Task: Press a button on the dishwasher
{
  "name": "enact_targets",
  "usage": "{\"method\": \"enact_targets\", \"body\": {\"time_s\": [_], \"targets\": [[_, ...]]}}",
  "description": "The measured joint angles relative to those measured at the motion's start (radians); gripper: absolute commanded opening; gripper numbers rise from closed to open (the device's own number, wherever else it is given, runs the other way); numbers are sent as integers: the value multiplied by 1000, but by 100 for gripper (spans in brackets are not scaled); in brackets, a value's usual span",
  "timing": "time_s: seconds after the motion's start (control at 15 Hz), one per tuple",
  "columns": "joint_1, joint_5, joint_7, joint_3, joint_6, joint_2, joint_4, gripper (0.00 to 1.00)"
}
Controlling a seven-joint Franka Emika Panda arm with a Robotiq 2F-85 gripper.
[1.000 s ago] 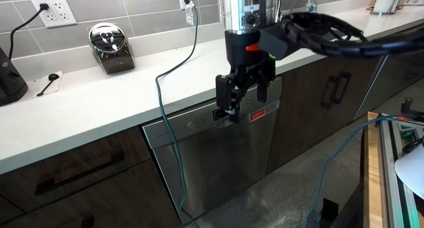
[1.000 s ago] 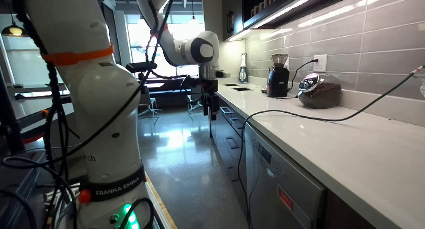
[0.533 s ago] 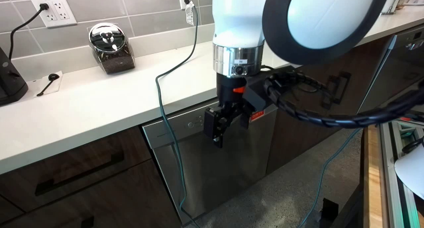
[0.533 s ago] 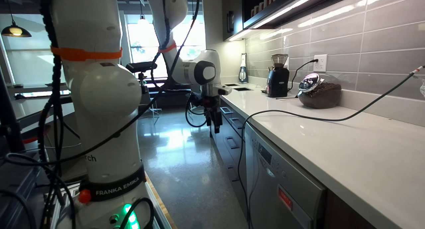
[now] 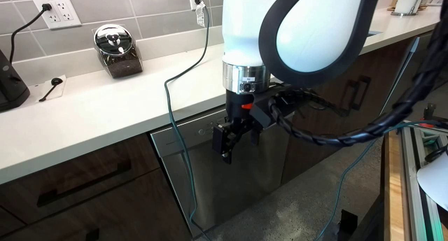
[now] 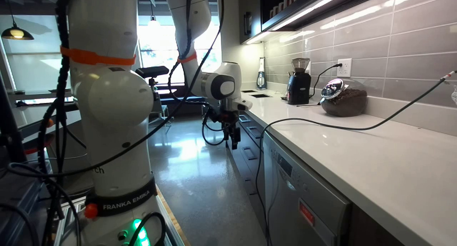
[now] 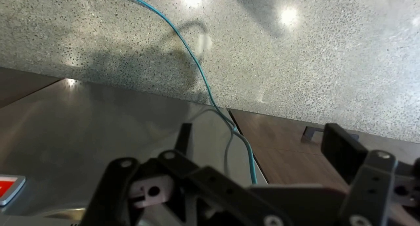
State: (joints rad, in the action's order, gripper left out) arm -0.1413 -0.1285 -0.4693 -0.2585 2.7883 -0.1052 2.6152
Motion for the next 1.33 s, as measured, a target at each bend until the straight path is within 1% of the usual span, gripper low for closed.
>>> {"method": "enact_targets", "body": {"time_s": [0.2, 0.33, 0.47, 0.73, 1.13, 1.33], "targets": [[-9, 4, -11, 41, 12, -26, 1, 100], [-20, 34, -32, 84, 59, -56, 2, 100], [-30, 39, -34, 117, 121, -88, 2, 100], [-52, 34, -34, 154, 211, -148, -4, 100], [-129, 28, -34, 230, 321, -217, -21, 100], [-171, 15, -33, 264, 337, -242, -41, 100]]}}
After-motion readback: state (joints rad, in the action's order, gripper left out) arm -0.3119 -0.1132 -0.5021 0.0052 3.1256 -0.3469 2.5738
